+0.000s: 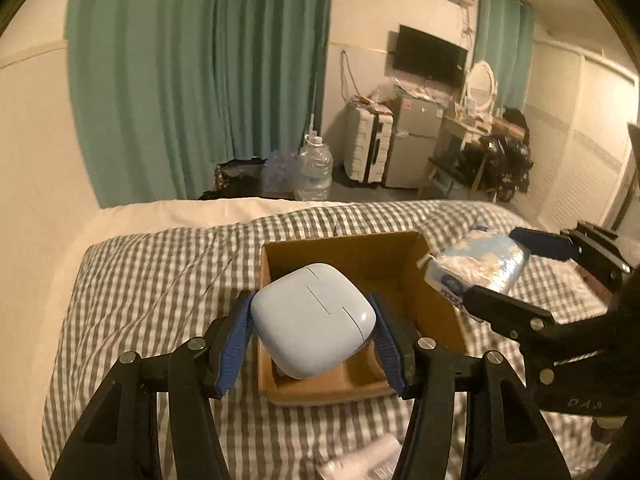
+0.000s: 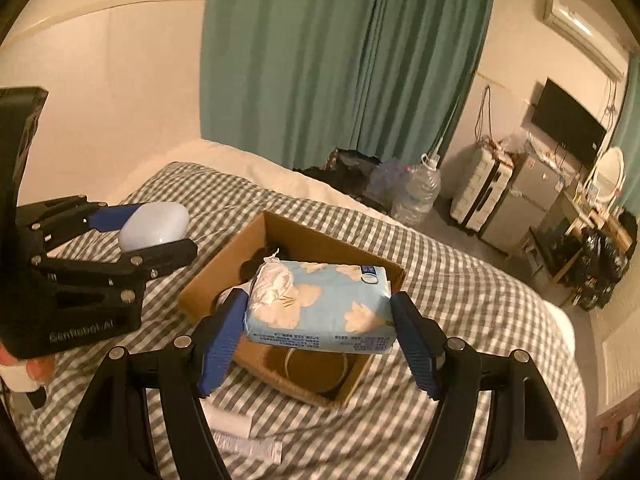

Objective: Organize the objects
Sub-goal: 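Lower the earbud case and tissue pack into the box and release both, then grasp the white plastic bottle with the left gripper while the right gripper grasps the toothpaste tube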

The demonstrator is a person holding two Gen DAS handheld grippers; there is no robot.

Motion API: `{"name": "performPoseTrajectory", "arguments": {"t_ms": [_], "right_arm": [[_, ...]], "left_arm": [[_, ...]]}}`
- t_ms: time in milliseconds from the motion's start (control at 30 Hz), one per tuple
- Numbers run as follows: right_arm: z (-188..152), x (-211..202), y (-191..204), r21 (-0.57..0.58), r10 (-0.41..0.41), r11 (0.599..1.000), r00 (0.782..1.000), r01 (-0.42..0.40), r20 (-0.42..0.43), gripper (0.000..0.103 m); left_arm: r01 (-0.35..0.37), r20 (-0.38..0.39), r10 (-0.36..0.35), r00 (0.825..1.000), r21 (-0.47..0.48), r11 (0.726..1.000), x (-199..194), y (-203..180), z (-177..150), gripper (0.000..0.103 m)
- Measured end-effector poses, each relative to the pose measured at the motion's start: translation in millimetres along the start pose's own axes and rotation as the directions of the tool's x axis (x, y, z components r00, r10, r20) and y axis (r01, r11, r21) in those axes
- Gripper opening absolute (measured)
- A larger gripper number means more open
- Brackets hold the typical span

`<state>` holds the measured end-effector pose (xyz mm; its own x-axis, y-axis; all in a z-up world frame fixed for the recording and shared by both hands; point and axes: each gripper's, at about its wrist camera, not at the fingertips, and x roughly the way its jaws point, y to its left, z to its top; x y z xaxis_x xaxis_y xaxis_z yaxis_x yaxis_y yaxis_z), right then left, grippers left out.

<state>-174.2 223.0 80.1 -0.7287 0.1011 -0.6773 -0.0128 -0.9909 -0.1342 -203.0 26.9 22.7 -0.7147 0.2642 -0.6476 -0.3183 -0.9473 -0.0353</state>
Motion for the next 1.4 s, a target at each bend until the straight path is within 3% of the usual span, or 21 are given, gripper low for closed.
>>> {"name": "performPoseTrajectory", "arguments": {"t_ms": [233, 400, 667, 700, 767, 800, 833, 900, 1200, 1400], "right_arm": [[2.0, 73.4, -22.5, 0.055, 0.01, 0.998, 0.999, -0.007, -0.051, 0.072], [-0.8, 108.3, -34.5, 0.073, 0.012, 0.997, 0.998, -0.007, -0.068, 0.072], [-15.5, 140.6, -46.0, 0.104, 0.051, 0.994, 0.994, -0.041, -0.096, 0.073], [-17.4, 141.5, -47.6, 0.111, 0.069, 0.992, 0.994, -0.059, -0.087, 0.073], [-20.3, 131.0, -49.7, 0.128, 0.109, 0.986, 0.994, -0.105, -0.018, 0.085], [-19.7, 125.3, -50.5, 0.143, 0.102, 0.984, 0.995, -0.102, 0.006, 0.098], [-19.1, 118.6, -52.6, 0.161, 0.092, 0.982, 0.995, -0.096, 0.032, 0.099], [-16.0, 98.9, -56.3, 0.183, 0.106, 0.976, 0.992, -0.117, 0.068, 0.099], [-10.6, 18.0, -37.4, 0.085, 0.048, 0.995, 0.997, -0.053, 0.055, 0.099], [-33.5, -21.6, -19.1, 0.026, 0.047, 0.999, 0.998, -0.048, 0.035, 0.099]], "left_arm": [[0.036, -0.096, -0.028, 0.995, 0.085, 0.996, 70.6, -0.4, 6.5, 0.058], [0.093, -0.137, -0.085, 0.987, 0.052, 0.994, 105.3, 5.3, 3.3, 0.058], [0.073, -0.19, -0.056, 0.98, 0.083, 0.994, 151.9, -7.8, -17.4, 0.058], [0.069, -0.196, -0.051, 0.979, 0.083, 0.994, 155.0, -7.7, -19.2, 0.058], [0.073, -0.215, -0.057, 0.975, 0.066, 0.995, 157.1, -8.7, -20.7, 0.06], [0.08, -0.215, -0.067, 0.974, 0.053, 0.995, 154.0, -8.4, -20.8, 0.066], [0.088, -0.211, -0.078, 0.974, 0.04, 0.995, 148.9, -7.3, -20.0, 0.07], [0.092, -0.197, -0.086, 0.977, 0.022, 0.995, 135.5, -4.3, -17.7, 0.093], [0.028, -0.12, -0.016, 0.993, 0.096, 0.995, 47.9, -3.7, -7.8, 0.096], [0.0, -0.097, 0.014, 0.995, 0.138, 0.99, 3.1, -2.9, -35.0, 0.098]]}}
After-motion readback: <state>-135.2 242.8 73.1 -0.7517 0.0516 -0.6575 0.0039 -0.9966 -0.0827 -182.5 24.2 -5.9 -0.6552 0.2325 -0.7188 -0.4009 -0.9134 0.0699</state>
